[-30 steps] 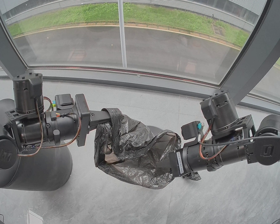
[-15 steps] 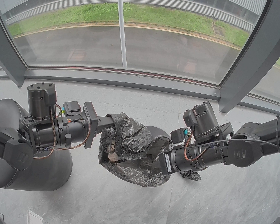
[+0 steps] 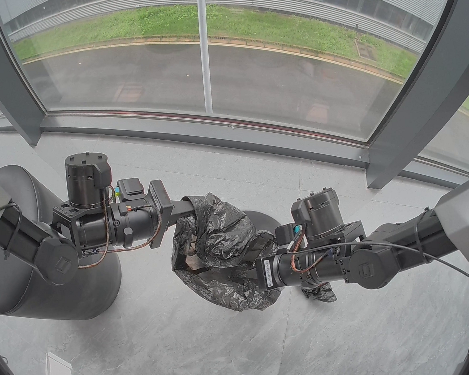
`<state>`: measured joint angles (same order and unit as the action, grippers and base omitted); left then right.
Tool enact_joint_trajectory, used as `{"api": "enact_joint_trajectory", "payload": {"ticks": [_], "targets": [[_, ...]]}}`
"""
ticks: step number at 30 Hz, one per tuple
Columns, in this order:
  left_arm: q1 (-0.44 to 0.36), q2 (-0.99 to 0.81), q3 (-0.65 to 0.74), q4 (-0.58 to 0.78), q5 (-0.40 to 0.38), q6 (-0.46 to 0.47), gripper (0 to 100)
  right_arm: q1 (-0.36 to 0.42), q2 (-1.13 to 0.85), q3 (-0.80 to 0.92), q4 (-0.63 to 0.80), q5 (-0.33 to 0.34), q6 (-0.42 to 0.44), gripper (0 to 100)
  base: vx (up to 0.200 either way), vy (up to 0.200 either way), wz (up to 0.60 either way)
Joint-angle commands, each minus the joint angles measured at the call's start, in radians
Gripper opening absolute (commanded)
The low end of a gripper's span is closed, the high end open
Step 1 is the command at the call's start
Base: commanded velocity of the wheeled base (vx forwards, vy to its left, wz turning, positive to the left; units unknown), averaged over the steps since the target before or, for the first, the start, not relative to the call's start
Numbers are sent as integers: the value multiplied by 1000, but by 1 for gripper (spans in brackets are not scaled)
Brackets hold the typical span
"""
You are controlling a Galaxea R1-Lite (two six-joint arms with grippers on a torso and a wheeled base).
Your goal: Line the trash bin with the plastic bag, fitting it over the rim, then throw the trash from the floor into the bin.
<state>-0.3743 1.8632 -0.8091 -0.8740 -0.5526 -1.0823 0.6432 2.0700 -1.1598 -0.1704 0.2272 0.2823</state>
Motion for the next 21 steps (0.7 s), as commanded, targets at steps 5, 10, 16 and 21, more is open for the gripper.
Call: {"api": "enact_joint_trajectory", "payload": {"ticks": [5,10,16,21], "targets": [[15,59,2,-8,-29,-1,0,1,102,-5,-50,-6,0,0,0,0,0],[17,88,-4,-39,-30,-1,0,1,125,-12,-66,-28,5,0,0,0,0],[18,129,-30,-62,-27,1,0,-4,176,-64,-84,-80,9,0,0,0,0],[43,146,-58,-62,-26,2,0,-13,223,-113,-130,-108,9,0,0,0,0]]}}
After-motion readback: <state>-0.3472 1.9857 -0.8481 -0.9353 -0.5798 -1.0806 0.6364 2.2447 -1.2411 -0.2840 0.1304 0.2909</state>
